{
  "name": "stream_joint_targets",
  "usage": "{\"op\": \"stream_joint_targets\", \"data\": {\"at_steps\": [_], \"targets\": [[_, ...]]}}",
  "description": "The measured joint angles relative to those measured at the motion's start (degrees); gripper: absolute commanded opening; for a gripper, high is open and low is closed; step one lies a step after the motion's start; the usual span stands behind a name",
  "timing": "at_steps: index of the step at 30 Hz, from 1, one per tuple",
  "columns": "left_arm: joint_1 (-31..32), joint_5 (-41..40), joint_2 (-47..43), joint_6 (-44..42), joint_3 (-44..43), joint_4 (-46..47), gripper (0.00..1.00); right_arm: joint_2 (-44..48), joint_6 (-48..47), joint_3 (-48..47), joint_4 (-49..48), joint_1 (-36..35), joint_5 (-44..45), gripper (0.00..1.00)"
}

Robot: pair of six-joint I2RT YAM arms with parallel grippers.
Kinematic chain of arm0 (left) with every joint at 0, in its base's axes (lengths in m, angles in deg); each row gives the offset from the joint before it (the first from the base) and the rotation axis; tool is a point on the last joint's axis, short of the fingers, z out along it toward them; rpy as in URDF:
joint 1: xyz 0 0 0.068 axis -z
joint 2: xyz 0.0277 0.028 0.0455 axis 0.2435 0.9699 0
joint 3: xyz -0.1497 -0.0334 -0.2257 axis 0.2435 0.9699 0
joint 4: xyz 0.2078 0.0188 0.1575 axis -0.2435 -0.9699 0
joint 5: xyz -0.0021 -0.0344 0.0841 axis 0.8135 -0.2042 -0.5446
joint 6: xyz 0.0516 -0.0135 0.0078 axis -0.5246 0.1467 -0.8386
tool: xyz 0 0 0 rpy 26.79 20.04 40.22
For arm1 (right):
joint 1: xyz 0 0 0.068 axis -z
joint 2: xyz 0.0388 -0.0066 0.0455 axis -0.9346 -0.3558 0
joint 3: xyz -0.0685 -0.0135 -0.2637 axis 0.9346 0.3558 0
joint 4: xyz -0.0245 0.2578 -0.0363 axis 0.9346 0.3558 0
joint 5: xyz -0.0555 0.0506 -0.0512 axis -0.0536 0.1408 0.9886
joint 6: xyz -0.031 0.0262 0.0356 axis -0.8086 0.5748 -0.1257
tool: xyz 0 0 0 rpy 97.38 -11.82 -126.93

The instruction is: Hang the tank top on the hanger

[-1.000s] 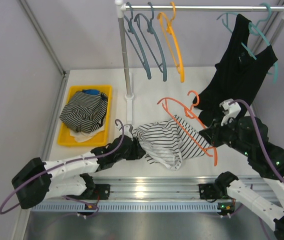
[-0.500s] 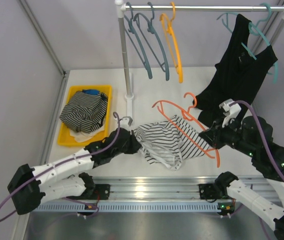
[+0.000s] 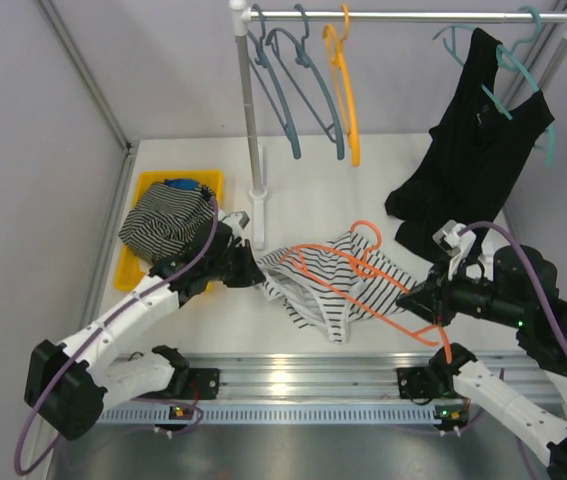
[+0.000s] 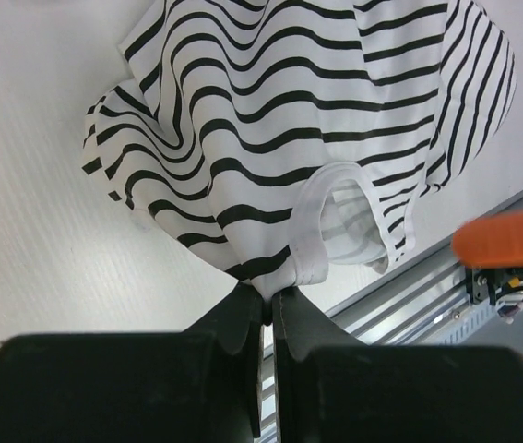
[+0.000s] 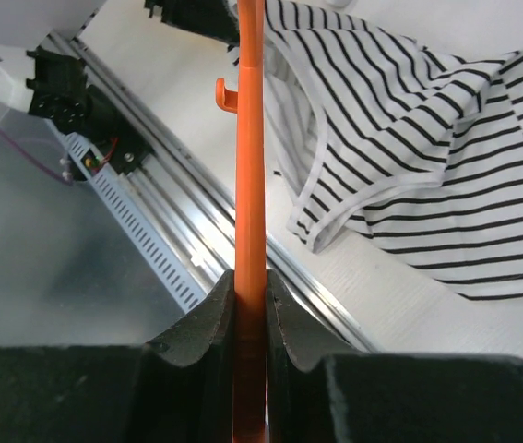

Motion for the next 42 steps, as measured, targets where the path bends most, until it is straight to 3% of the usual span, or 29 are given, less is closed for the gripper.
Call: {"op": "stream_joint_targets", "data": {"at_steps": [8, 24, 42], "targets": [[-3.19, 6.54, 1.31, -5.84, -3.26, -3.52, 0.0, 1.97, 0.04, 5.07, 0.22, 0.0, -6.34, 0.0], [-3.41, 17.9, 0.37, -14.38, -5.16, -10.97, 0.0, 3.15, -0.44, 12.5, -4.48, 0.0, -3.19, 0.0], [-3.41, 21.53, 0.35, -17.53, -10.84, -12.5, 0.0, 4.9, 1.53, 20.85, -12.83, 0.0, -14.14, 0.0]]}}
